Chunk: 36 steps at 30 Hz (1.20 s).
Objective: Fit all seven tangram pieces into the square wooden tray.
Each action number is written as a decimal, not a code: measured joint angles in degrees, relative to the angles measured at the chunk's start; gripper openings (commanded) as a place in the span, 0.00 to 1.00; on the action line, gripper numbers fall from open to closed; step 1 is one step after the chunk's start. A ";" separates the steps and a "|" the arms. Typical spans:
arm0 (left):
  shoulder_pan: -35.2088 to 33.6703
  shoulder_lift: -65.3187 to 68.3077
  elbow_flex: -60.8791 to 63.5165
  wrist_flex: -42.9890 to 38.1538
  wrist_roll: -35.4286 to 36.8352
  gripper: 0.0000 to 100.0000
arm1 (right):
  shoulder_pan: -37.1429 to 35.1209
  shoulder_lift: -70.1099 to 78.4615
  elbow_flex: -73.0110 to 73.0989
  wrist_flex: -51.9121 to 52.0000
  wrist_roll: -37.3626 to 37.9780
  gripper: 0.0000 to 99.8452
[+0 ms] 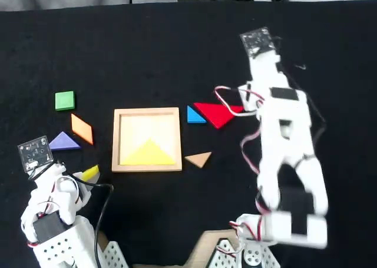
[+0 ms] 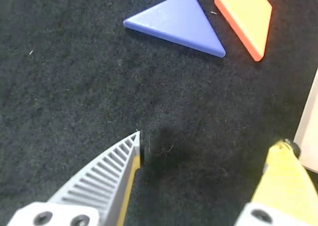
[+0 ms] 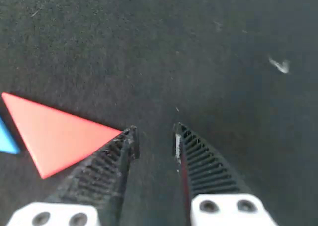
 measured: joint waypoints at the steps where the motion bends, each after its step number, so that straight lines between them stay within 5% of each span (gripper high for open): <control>1: 0.00 0.00 0.00 0.00 0.00 0.39 | -0.18 2.73 -2.29 0.00 0.00 0.13; 12: 0.00 0.00 0.00 0.00 0.00 0.39 | -5.36 33.58 -32.35 9.76 0.35 0.12; 19: 0.00 0.00 0.00 0.00 0.00 0.39 | -5.27 40.97 -40.00 16.18 13.45 0.12; 27: 0.00 0.00 0.00 0.00 0.00 0.39 | -4.92 37.54 -38.15 28.57 21.45 0.12; 36: 0.00 0.00 0.00 0.00 0.00 0.39 | -4.92 21.10 -17.05 31.03 30.77 0.12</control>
